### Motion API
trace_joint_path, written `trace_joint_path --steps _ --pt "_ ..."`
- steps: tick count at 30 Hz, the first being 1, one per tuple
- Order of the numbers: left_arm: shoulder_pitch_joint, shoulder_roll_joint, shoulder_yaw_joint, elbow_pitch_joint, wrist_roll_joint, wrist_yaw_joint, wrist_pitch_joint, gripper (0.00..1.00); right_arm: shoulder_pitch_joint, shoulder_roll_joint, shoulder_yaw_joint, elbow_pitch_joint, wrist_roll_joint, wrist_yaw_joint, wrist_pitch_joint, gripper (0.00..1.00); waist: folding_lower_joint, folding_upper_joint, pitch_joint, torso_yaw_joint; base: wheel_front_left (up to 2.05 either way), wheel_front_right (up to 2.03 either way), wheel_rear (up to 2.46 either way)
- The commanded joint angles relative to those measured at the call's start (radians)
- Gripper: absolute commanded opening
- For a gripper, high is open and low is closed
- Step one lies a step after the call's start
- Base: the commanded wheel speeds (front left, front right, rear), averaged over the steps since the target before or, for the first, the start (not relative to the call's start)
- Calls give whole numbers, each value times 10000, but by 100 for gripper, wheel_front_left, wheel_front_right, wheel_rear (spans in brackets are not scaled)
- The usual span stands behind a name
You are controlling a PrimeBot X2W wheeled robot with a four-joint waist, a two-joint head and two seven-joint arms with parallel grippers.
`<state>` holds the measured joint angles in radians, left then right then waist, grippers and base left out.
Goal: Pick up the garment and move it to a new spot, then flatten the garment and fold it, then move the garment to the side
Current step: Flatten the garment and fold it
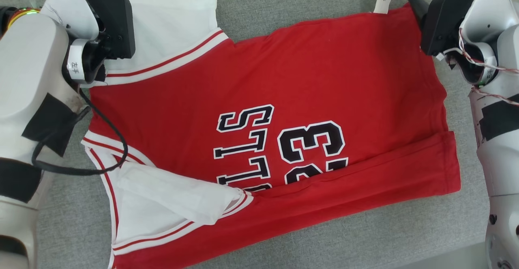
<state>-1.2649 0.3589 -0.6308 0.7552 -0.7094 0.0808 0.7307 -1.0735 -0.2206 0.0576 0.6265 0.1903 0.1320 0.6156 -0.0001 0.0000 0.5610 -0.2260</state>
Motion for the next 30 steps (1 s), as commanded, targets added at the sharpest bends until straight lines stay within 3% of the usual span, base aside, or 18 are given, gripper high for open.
trace_joint_path --steps 1,11,21,30 --pt "855 7 -201 92 -73 4 277 0 -174 6 22 11 -55 -21 11 100 1 0 44 14 0 0 0" --pt "1086 333 -246 -1032 -81 291 494 0 -435 -307 31 383 -83 -22 1069 100 1 0 161 133 0 0 0" --pt "1282 478 -268 -1604 -174 429 568 0 -91 -620 188 -753 279 -22 2756 100 1 0 74 130 0 0 0" --pt "1108 479 -335 -1948 -151 527 623 0 168 -936 781 -1100 359 -22 3332 100 1 0 360 373 0 0 0"
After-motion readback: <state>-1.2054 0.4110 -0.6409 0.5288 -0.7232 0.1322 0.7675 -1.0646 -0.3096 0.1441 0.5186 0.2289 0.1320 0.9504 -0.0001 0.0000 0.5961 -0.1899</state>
